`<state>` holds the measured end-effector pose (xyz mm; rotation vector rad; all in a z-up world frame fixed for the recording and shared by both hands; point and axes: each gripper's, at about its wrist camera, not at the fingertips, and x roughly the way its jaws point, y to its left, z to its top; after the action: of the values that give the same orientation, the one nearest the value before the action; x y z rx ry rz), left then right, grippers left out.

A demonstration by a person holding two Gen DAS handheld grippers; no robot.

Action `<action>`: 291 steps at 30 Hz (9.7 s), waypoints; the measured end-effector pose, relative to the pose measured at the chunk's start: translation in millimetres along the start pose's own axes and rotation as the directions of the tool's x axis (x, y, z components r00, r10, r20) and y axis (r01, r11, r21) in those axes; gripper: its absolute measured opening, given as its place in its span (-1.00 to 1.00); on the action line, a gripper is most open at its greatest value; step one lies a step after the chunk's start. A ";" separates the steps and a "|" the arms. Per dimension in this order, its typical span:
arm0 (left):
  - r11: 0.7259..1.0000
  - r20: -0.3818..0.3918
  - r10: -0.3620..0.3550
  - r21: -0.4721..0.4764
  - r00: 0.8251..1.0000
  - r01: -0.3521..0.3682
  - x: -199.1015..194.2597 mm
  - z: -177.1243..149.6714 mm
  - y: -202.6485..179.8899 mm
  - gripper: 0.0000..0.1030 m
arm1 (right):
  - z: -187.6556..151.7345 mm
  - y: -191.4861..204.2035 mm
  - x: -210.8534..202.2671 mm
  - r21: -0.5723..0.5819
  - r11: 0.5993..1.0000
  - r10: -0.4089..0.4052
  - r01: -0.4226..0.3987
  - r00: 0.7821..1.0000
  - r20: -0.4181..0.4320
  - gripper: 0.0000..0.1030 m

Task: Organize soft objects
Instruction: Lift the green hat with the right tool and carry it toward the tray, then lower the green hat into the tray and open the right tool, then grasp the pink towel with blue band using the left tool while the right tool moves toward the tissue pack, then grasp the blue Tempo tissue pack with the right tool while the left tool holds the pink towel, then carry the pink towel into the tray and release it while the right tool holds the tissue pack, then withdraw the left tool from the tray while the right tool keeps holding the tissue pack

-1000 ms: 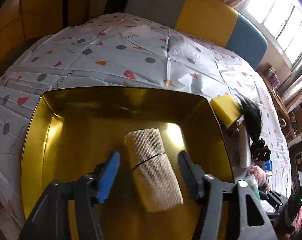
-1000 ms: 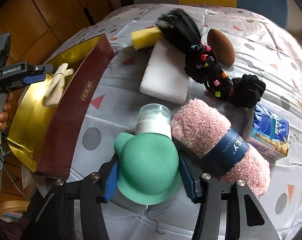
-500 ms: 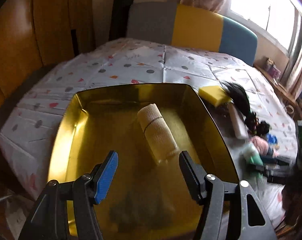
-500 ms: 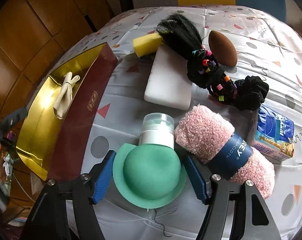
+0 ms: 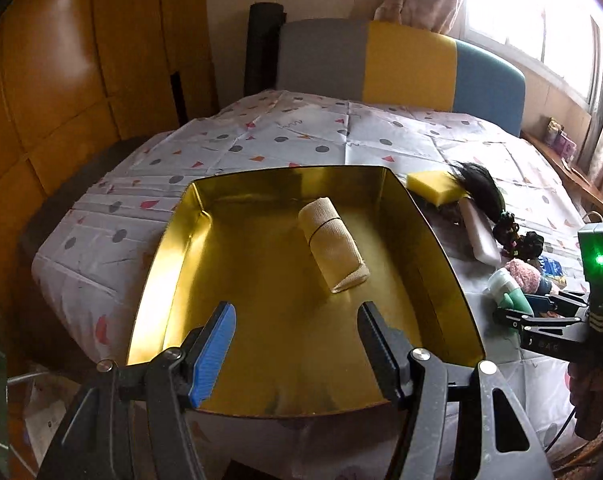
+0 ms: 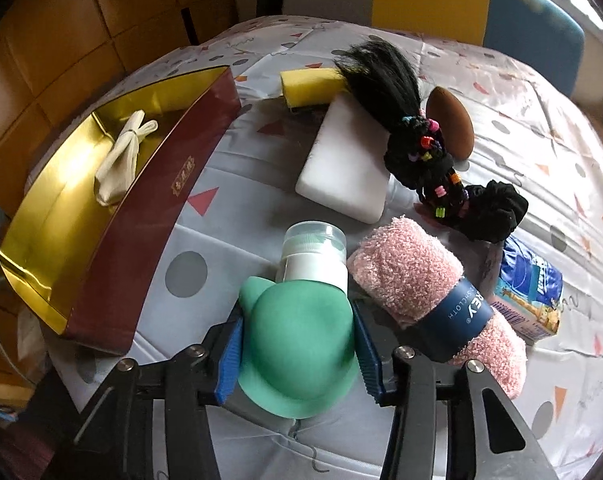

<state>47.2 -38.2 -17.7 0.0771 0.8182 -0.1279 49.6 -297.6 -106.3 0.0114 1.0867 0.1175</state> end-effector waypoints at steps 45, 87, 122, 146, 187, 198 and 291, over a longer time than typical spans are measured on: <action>0.989 -0.032 -0.010 -0.146 0.999 0.005 0.5 -14.6 57.8 0.25 | 51.0 147.5 -27.2 -0.140 0.990 0.033 -0.020 0.996 0.087 -0.01; 0.998 -0.015 0.011 -0.054 1.000 -0.012 -10.4 -10.6 28.5 0.25 | 27.1 29.5 -87.4 0.012 0.979 -0.202 0.205 0.950 0.240 0.52; 0.866 -0.300 -0.405 0.177 0.864 0.467 34.7 23.9 -207.7 0.24 | -41.6 -189.5 -111.7 0.682 0.711 -0.357 0.171 0.923 0.141 0.71; 0.948 -0.446 -0.315 -0.108 0.838 0.299 146.3 37.3 -294.9 0.42 | -45.6 -200.5 -100.5 0.721 0.685 -0.278 0.099 0.951 0.134 0.75; 0.839 -0.285 -0.401 0.266 0.871 0.474 83.0 -30.2 -226.0 0.18 | 3.5 -152.6 -20.3 0.444 0.873 -0.226 0.203 0.974 -0.002 0.98; 0.830 -0.269 -0.397 0.303 0.877 0.468 73.4 -33.7 -224.1 -0.21 | -3.6 -165.3 -1.9 0.456 0.881 -0.137 0.126 0.991 -0.009 0.43; 0.999 0.031 0.017 -0.039 0.999 -0.016 -8.0 1.2 26.6 0.38 | 3.2 -140.1 -3.6 0.346 0.912 -0.238 0.221 0.971 0.006 0.49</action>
<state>46.4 -11.4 -10.6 0.0449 0.7884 -0.0973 63.3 -437.1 -111.0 0.1992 1.0410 -0.2858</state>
